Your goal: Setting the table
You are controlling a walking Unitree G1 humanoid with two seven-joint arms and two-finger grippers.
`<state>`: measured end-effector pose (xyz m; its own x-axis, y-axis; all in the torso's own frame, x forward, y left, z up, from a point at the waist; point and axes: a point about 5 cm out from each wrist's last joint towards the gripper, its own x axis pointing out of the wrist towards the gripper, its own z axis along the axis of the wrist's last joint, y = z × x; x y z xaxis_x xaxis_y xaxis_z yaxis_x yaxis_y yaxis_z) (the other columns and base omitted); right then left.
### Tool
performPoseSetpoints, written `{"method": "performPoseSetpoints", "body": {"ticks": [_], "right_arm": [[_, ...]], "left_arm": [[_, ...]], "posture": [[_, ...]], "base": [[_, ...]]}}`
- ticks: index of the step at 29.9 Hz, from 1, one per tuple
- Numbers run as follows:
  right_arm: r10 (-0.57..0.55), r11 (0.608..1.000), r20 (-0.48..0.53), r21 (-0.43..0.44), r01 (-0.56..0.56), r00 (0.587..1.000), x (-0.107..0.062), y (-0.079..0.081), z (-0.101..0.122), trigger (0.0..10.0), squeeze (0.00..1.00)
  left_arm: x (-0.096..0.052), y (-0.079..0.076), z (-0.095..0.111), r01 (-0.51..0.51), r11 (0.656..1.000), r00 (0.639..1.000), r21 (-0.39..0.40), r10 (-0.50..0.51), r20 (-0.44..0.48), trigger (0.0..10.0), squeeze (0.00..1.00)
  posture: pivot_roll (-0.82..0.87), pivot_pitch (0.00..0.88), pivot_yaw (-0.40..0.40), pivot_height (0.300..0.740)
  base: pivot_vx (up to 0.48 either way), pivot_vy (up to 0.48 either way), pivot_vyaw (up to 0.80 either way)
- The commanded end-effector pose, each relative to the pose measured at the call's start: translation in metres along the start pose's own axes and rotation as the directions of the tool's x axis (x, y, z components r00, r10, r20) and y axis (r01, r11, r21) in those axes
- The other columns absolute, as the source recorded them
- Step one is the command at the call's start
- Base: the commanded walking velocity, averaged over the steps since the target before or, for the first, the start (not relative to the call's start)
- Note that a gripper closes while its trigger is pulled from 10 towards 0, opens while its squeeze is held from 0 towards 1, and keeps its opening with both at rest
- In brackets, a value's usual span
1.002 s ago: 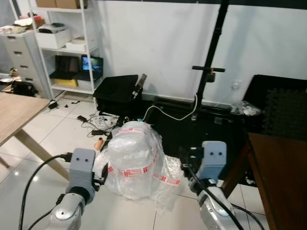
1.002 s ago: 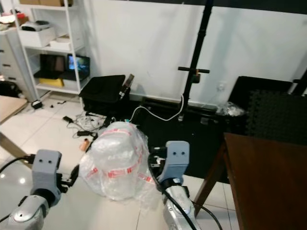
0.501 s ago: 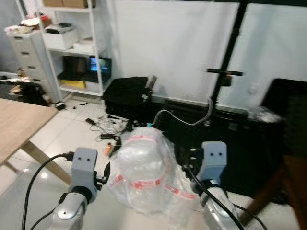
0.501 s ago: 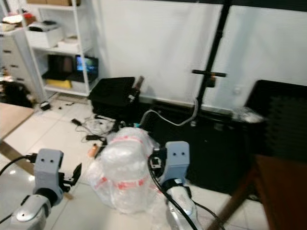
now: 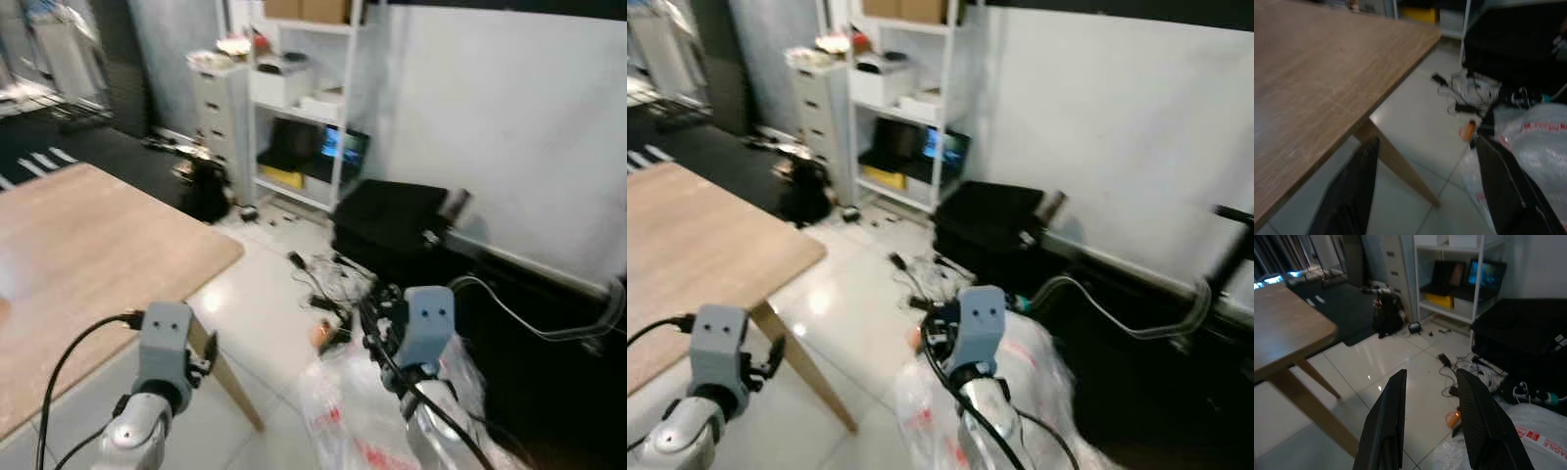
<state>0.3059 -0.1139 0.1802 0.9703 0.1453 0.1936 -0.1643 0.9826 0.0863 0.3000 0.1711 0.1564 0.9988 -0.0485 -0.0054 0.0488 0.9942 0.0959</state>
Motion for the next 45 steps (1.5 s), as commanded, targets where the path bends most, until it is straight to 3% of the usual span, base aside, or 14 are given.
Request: {"method": "performPoseSetpoints", "body": {"ticks": [1,4,8,10,12,13,14,15,17,19,38,45], "right_arm": [[0.017,0.999,-0.003,0.032,-0.017,1.0,-0.002,0.005,-0.002,10.0,0.0],[0.024,0.997,0.012,0.07,-0.024,1.0,-0.002,0.006,-0.001,10.0,0.0],[0.111,0.96,0.095,0.245,-0.132,0.989,-0.005,0.014,0.009,10.0,0.0],[0.122,0.956,0.102,0.254,-0.145,0.987,-0.005,0.015,0.01,10.0,0.0],[0.277,0.896,0.145,0.319,-0.31,0.95,-0.01,0.028,0.018,10.0,0.0],[0.277,0.896,0.145,0.319,-0.31,0.95,-0.01,0.028,0.018,10.0,0.0],[0.41,0.815,0.174,0.372,-0.445,0.895,-0.016,0.038,0.022,10.0,0.0],[0.41,0.815,0.174,0.372,-0.445,0.895,-0.016,0.038,0.022,10.0,0.0],[0.493,0.758,0.182,0.39,-0.523,0.851,-0.021,0.045,0.023,10.0,0.0],[0.514,0.742,0.181,0.396,-0.541,0.838,-0.023,0.047,0.022,10.0,0.0],[0.47,0.734,0.162,0.474,-0.486,0.868,-0.022,0.039,0.02,10.0,0.0],[0.45,0.747,0.151,0.476,-0.464,0.88,-0.02,0.037,0.019,10.0,0.0]], "left_arm": [[-0.003,0.005,-0.007,-0.018,1.0,1.0,0.015,0.019,-0.024,10.0,0.0],[-0.003,0.006,-0.006,-0.017,1.0,1.0,0.022,0.017,-0.021,10.0,0.0],[-0.003,0.005,-0.004,-0.012,0.998,1.0,0.054,0.013,-0.005,10.0,0.0],[-0.003,0.005,-0.004,-0.012,0.998,1.0,0.056,0.012,-0.003,10.0,0.0],[-0.003,0.004,-0.001,-0.013,0.996,1.0,0.086,0.011,0.027,10.0,0.0],[-0.003,0.004,-0.001,-0.013,0.996,1.0,0.086,0.011,0.027,10.0,0.0],[-0.004,0.003,0.003,-0.022,0.992,0.998,0.127,0.015,0.06,10.0,0.0],[-0.004,0.003,0.003,-0.022,0.992,0.998,0.127,0.015,0.06,10.0,0.0],[-0.005,0.004,0.004,-0.036,0.99,0.997,0.14,0.026,0.072,10.0,0.0],[-0.005,0.005,0.004,-0.052,0.988,0.997,0.145,0.042,0.072,10.0,0.0],[-0.004,0.006,0.001,-0.075,0.987,0.996,0.141,0.068,0.05,10.0,0.0],[-0.003,0.008,0.0,-0.086,0.989,0.996,0.12,0.082,0.042,10.0,0.0]], "posture": [[0.04,0.128,0.072,0.74],[0.04,0.127,0.073,0.74],[0.04,0.124,0.074,0.74],[0.04,0.124,0.074,0.74],[0.04,0.123,0.076,0.74],[0.04,0.123,0.076,0.74],[0.05,0.122,0.078,0.74],[0.05,0.122,0.078,0.74],[0.05,0.121,0.078,0.74],[0.05,0.124,0.078,0.74],[0.06,0.131,0.082,0.74],[0.06,0.133,0.081,0.74]], "base": [[0.48,0.0,0.8],[0.448,0.0,0.8],[0.428,0.0,0.8],[0.424,0.0,0.8],[0.405,0.0,0.8],[0.405,0.0,0.8],[0.33,0.0,0.79],[0.33,0.0,0.79],[0.255,0.0,0.79],[0.127,0.0,0.79],[0.0,0.0,0.77],[0.0,0.0,0.07]]}}
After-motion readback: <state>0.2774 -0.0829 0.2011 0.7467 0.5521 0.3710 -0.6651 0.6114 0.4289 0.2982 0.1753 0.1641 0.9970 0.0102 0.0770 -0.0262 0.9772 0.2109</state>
